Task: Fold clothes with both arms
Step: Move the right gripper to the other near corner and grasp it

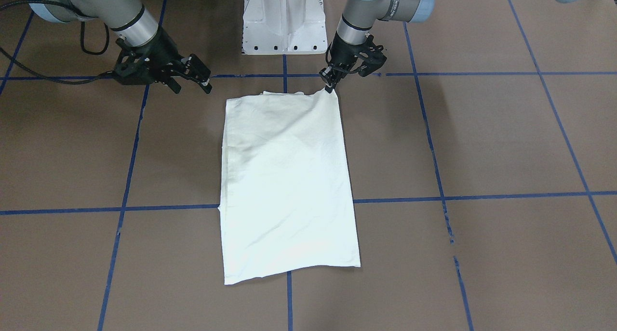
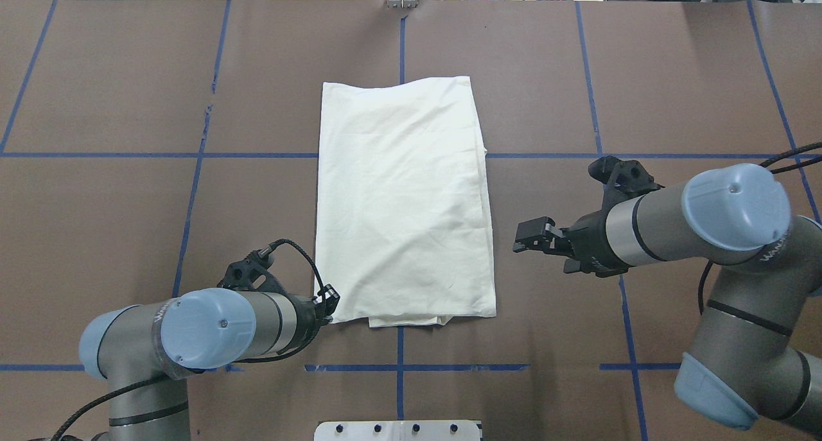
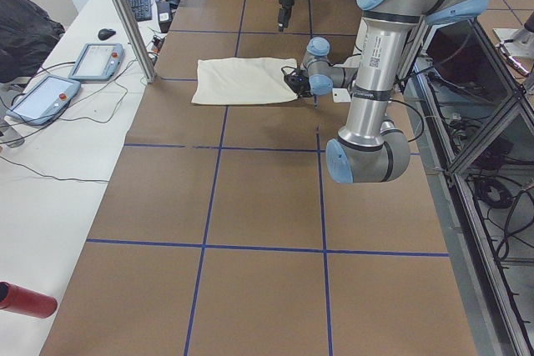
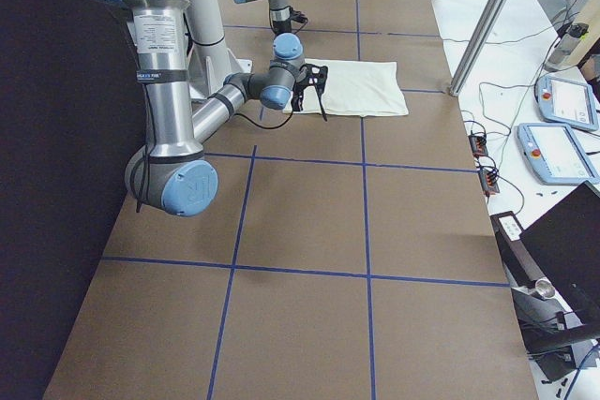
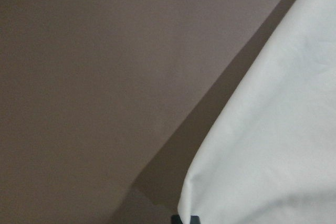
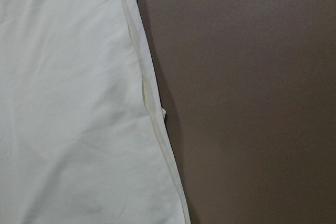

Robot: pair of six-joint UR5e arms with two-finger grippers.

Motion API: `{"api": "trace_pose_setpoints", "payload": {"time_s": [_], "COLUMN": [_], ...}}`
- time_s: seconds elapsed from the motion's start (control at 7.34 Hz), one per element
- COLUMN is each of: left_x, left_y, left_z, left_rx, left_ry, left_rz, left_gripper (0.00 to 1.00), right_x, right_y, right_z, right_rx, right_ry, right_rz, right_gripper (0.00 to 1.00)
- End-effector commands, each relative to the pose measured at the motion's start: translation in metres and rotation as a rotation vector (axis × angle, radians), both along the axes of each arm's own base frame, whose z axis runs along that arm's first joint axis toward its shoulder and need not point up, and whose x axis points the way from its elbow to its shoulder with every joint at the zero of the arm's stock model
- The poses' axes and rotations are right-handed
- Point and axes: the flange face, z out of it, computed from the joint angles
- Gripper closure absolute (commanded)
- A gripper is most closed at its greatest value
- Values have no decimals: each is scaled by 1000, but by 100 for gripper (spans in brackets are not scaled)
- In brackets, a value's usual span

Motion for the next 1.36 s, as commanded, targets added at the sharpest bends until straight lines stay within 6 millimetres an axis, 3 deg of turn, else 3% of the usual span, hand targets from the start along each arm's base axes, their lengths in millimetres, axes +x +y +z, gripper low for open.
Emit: {"api": "trace_pose_setpoints", "payload": {"time_s": [0.0, 0.14, 0.27, 0.54, 0.68, 0.82, 1.23], "left_x": [0, 0, 1, 1, 2, 1, 1], "left_y": [0, 0, 1, 1, 1, 1, 1], "left_z": [-1, -1, -1, -2, -1, -2, -4], "left_rx": [5, 4, 4, 5, 5, 5, 6], "left_ry": [2, 2, 2, 5, 4, 5, 10], "left_rz": [3, 5, 6, 6, 6, 6, 6], "left_gripper": [100, 100, 100, 100, 100, 100, 100], "right_x": [-73, -103, -121, -148, -160, -172, -186], "right_y": [31, 43, 51, 49, 45, 46, 63], "right_z": [-56, -61, -50, -35, -42, -32, -15], "right_rx": [-84, -128, -156, -200, -208, -231, -215], "right_ry": [154, 194, 211, 187, 181, 204, 242], "right_rz": [53, 81, 106, 179, 189, 207, 200], "right_gripper": [0, 0, 0, 0, 0, 0, 0]}}
